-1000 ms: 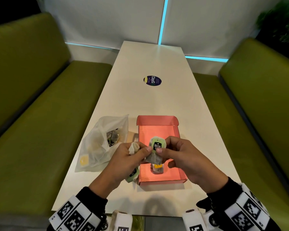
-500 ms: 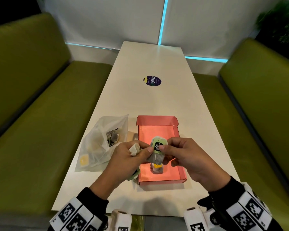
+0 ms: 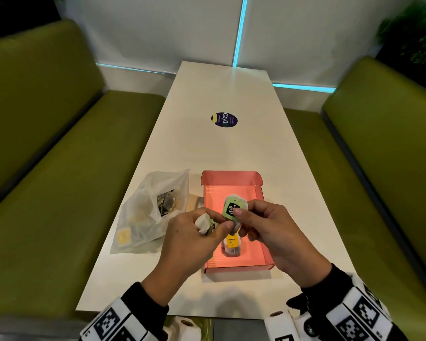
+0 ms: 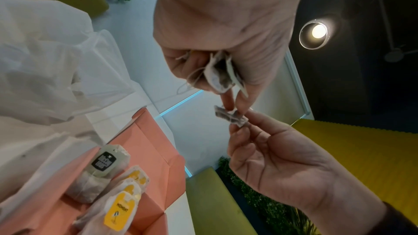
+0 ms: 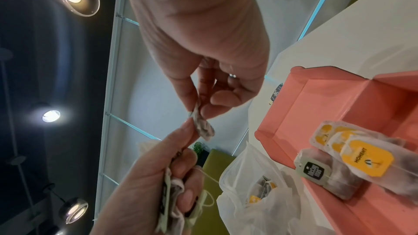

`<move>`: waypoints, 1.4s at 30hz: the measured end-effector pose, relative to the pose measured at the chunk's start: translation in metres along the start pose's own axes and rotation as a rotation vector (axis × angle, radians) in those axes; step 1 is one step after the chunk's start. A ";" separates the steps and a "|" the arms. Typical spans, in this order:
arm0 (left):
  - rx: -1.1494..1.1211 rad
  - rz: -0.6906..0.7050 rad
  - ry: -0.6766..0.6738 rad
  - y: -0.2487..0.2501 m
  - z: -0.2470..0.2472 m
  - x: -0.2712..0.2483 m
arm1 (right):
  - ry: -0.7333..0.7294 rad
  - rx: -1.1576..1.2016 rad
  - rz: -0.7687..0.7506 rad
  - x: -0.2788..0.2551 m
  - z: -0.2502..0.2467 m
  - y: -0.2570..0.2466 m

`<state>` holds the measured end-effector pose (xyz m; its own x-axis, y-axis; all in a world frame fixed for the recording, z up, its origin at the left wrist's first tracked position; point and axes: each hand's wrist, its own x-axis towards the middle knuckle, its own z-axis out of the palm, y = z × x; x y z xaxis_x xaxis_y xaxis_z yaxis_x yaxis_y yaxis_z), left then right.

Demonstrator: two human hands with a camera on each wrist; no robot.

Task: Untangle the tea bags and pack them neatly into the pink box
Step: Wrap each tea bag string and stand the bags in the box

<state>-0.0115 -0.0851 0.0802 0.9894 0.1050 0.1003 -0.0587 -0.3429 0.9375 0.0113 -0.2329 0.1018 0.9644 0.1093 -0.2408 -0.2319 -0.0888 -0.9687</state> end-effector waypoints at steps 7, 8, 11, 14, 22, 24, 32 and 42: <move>0.019 0.017 0.023 0.005 0.003 0.000 | 0.042 0.006 -0.005 0.000 0.002 0.001; 0.009 0.011 0.023 0.005 0.003 0.000 | 0.053 0.006 -0.003 0.000 0.002 0.002; -0.040 -0.035 0.009 0.006 0.002 0.000 | 0.080 -0.019 0.004 0.001 0.003 0.003; -0.056 -0.062 -0.006 0.007 0.002 0.001 | 0.086 -0.035 0.012 0.002 0.003 0.003; -0.015 -0.058 0.003 0.004 0.006 -0.001 | 0.098 -0.032 0.016 0.003 0.004 0.007; -0.013 -0.070 0.006 0.002 0.007 -0.001 | 0.096 -0.030 0.020 0.004 0.004 0.008; -0.076 -0.184 -0.044 0.001 0.003 0.003 | 0.091 -0.040 0.030 0.003 0.004 0.010; -0.117 -0.166 -0.033 0.005 0.005 0.001 | 0.160 -0.141 -0.044 0.005 0.006 0.015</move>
<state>-0.0103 -0.0914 0.0829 0.9904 0.1199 -0.0683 0.0928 -0.2121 0.9728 0.0118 -0.2281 0.0861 0.9836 -0.0416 -0.1754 -0.1803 -0.2260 -0.9573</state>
